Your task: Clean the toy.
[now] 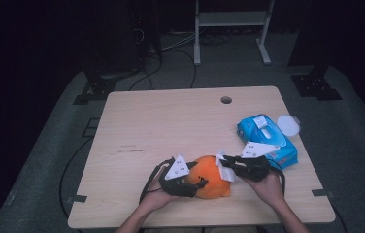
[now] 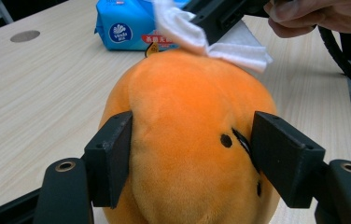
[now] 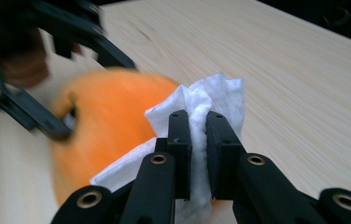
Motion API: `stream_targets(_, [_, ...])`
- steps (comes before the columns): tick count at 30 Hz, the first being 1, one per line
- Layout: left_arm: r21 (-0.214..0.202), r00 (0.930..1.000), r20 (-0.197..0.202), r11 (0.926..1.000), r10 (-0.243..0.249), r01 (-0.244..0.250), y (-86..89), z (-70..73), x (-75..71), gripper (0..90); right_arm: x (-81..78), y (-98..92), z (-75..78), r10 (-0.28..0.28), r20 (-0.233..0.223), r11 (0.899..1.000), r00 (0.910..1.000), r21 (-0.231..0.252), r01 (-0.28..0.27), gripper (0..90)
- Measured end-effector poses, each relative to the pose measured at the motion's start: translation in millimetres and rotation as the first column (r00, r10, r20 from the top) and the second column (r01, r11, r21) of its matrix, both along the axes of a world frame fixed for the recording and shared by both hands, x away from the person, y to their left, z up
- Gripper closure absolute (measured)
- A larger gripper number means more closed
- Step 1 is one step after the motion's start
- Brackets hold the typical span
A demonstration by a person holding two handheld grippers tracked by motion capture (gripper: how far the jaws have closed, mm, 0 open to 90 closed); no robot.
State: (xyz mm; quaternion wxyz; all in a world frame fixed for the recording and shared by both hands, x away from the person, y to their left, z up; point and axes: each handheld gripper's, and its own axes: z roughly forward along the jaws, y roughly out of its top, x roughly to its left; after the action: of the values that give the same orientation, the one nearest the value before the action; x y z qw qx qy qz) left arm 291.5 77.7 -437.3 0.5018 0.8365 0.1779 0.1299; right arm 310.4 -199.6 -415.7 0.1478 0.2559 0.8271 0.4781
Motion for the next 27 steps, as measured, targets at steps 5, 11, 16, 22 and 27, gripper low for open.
stream_targets(5, [-0.014,0.9995,-0.025,0.9998,0.016,-0.016,5.1,-2.0,2.6,31.3,-8.4,-20.0,-9.0,0.007,-0.050,1.000,0.9987,-0.014,-0.008,80.5])
stream_targets(11, [-0.021,0.9989,-0.028,0.9990,0.038,-0.039,1.8,-3.0,4.2,31.0,-18.9,11.6,0.3,0.137,-0.029,0.990,0.9901,0.045,-0.136,80.5])
stream_targets(16, [-0.048,0.9983,-0.052,0.9984,0.026,-0.029,5.7,-4.4,7.0,29.2,-14.1,20.5,-1.3,0.125,-0.017,0.992,0.9920,0.002,-0.125,80.6])
stream_targets(22, [0.044,0.9994,0.017,0.9986,-0.031,0.030,-4.7,-6.0,-0.9,15.6,-0.4,1.3,-6.8,0.032,-0.052,0.999,0.9981,0.028,-0.030,80.6])
stream_targets(27, [0.047,0.9992,0.033,0.9987,0.020,-0.021,-4.6,-5.2,1.0,26.9,-12.1,10.0,-1.1,0.048,0.006,0.999,0.9988,0.019,-0.048,80.6])
